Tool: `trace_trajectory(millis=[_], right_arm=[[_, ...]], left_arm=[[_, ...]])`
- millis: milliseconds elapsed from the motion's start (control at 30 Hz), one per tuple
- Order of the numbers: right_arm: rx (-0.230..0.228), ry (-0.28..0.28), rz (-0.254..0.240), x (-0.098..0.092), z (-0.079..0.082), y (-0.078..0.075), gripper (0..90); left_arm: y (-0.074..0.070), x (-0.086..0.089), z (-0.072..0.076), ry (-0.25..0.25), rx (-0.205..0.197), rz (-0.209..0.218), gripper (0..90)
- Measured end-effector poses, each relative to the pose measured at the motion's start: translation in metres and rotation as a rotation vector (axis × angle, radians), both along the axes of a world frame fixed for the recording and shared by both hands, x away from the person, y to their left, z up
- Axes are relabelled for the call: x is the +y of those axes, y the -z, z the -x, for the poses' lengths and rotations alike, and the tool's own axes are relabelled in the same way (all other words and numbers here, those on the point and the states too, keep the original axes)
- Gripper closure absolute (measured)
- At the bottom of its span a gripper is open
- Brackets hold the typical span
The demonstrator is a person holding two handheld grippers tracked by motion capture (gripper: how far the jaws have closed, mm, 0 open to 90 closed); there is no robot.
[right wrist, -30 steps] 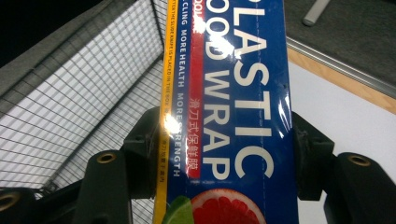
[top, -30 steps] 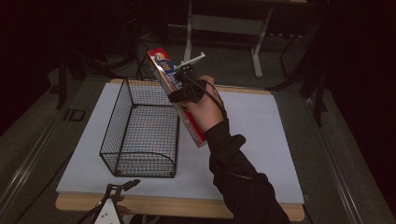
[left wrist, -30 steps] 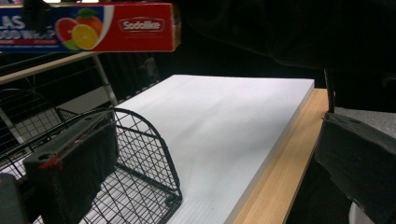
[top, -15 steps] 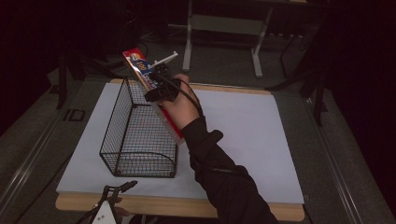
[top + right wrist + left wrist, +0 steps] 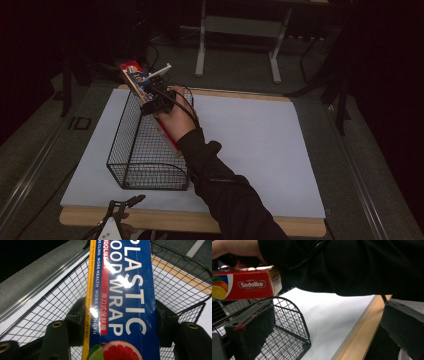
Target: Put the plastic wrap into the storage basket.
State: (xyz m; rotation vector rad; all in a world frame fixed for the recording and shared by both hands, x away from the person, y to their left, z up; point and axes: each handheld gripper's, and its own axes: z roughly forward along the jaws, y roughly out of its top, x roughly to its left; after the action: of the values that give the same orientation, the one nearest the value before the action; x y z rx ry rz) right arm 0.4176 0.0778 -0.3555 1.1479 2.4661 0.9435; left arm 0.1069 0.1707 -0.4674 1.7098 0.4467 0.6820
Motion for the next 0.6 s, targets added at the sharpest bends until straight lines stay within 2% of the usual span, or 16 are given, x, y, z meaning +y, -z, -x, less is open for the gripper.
trace_trajectory(millis=[267, 367, 600], right_arm=[[0.017, 0.004, -0.006, 0.007, -0.001, 0.019, 39.3], [0.03, 0.004, -0.024, 0.007, -0.001, 0.026, 39.3], [0.052, 0.012, -0.032, 0.006, 0.001, 0.038, 39.2]], left_arm=[[0.0, 0.0, 0.0, 0.001, 0.0, 0.003, 0.1], [0.0, 0.0, 0.0, 0.003, 0.003, 0.003, 0.1], [0.0, -0.001, 0.0, 0.006, 0.002, 0.0, 0.1]])
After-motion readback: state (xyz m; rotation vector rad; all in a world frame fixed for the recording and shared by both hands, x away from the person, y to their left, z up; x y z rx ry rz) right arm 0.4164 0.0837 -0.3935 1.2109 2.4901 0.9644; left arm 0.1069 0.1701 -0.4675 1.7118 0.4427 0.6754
